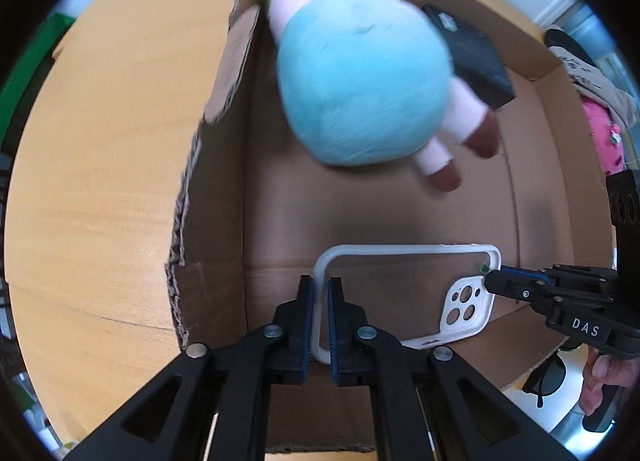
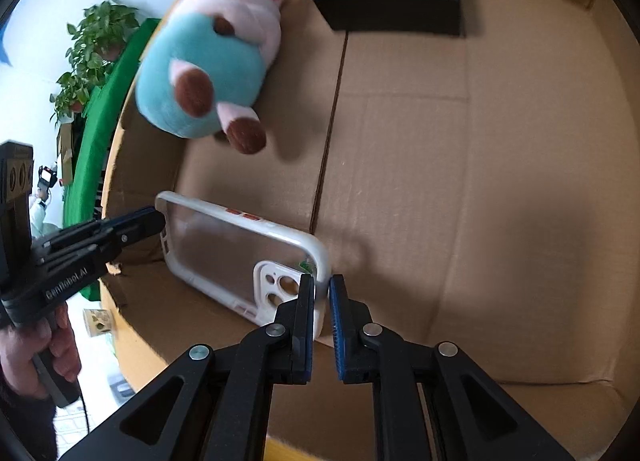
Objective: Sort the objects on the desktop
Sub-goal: 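Lift the phone case into the cardboard box and open both grippers, then move both grippers toward the white power bank on the table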
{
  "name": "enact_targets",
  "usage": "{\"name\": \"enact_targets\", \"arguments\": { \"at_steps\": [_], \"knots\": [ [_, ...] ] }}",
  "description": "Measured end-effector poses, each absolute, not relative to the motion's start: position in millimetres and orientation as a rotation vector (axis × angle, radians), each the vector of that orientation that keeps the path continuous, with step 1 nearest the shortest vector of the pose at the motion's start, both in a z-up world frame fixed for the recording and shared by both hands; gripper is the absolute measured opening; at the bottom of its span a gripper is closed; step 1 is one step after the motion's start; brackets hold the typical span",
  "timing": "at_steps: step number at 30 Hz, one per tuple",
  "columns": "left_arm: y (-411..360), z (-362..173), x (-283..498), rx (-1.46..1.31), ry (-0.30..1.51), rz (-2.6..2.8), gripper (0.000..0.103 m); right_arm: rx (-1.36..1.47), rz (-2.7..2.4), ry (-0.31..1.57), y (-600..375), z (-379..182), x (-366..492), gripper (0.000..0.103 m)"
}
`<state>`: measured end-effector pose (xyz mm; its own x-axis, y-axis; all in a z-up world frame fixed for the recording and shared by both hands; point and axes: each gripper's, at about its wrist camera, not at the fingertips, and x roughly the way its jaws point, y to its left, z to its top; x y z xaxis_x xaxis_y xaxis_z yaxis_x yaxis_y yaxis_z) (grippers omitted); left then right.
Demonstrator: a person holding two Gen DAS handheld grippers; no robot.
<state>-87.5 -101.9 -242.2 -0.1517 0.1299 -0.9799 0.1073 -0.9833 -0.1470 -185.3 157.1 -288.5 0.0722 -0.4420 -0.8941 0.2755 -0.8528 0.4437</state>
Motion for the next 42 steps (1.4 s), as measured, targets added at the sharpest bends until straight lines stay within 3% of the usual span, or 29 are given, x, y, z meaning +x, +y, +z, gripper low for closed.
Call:
{"name": "enact_targets", "arguments": {
  "at_steps": [3, 5, 7, 9, 17, 26, 32, 42],
  "knots": [
    [-104.4, -242.9, -82.2, -2.051, -0.327, 2.349, 0.016, 1.904, -1.800, -0.190, 155.2, -300.3, -190.2, 0.017],
    [-104.5, -235.7, -77.2, -2.037, -0.317, 2.380, 0.022, 1.889, -1.818, -0.169, 157.2, -296.6, -190.1, 0.040],
    [-104.2, -220.9, -68.5, -1.997, -0.299, 2.439, 0.043, 1.844, -1.859, -0.141, 163.0, -283.8, -188.7, 0.058],
    [-103.6, -203.2, -57.7, -1.916, -0.347, 2.473, 0.051, 1.808, -1.882, -0.124, 170.5, -269.6, -185.1, 0.066],
    [-82.5, -140.8, -23.9, -1.748, -0.357, 2.571, 0.055, 1.562, -2.112, -0.009, 217.6, -184.8, -146.3, 0.091],
    [-37.5, -110.7, -20.4, -1.667, -0.263, 2.594, 0.055, 1.370, -2.333, -0.021, 284.3, -116.7, -111.8, 0.100],
    [-17.2, -95.5, -12.9, -1.625, -0.213, 2.601, 0.055, 1.398, -2.391, -0.160, 317.8, -110.4, -99.5, 0.103],
    [-7.3, -84.7, -2.2, -1.581, -0.207, 2.601, 0.055, 1.364, -2.397, -0.163, 328.2, -102.1, -86.2, 0.103]
  ]
}}
